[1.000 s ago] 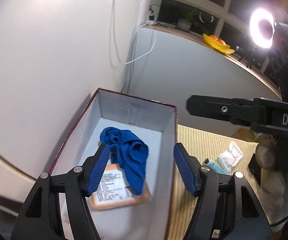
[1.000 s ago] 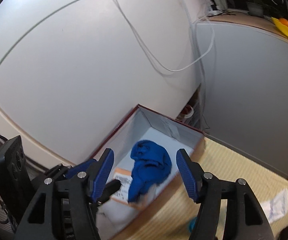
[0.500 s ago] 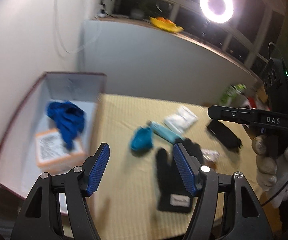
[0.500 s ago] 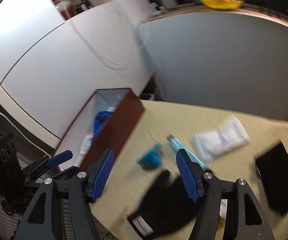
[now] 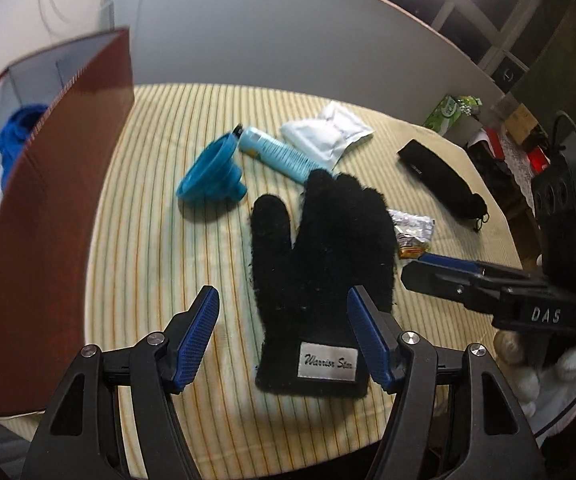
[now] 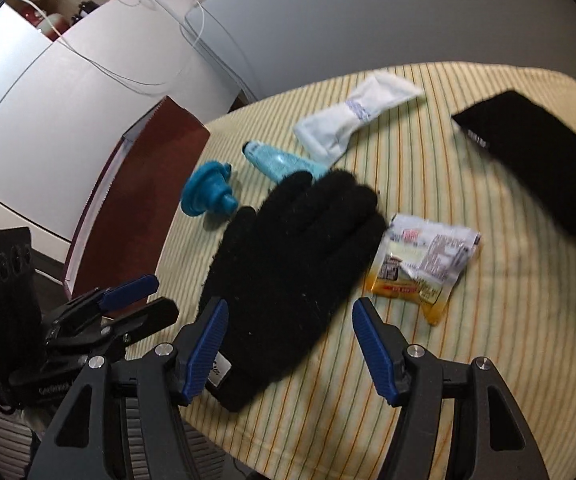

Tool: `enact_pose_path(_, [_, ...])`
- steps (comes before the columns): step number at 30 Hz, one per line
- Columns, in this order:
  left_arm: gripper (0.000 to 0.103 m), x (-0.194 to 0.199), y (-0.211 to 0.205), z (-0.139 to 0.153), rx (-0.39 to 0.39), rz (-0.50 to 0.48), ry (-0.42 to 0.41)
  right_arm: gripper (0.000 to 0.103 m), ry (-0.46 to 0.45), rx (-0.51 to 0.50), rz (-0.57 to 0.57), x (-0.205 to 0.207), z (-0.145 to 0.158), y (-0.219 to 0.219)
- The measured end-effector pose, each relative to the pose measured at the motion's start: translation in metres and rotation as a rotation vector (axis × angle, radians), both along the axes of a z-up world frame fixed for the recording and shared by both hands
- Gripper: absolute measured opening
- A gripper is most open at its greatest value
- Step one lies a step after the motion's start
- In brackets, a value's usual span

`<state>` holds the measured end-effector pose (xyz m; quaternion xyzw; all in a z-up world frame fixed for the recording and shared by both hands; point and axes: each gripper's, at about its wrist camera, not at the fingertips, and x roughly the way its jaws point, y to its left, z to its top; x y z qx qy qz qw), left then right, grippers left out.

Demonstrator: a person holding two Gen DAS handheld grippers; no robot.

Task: Organize soft objects
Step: 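Move the left gripper to the black glove and grasp its cuff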

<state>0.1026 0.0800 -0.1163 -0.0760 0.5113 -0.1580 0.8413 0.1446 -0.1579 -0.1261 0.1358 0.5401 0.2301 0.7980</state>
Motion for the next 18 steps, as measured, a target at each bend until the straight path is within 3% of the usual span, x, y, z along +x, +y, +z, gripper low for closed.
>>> enact_pose_path(5, [0.066, 0.002, -0.003, -0.016, 0.003, -0.023, 0.058, 0.059, 0.018, -0.005, -0.005, 0.004, -0.008, 0.0])
enact_pose_path(18, [0.066, 0.006, -0.024, -0.031, 0.054, -0.087, 0.07, 0.047, 0.073, 0.013, 0.007, 0.011, -0.023, 0.013])
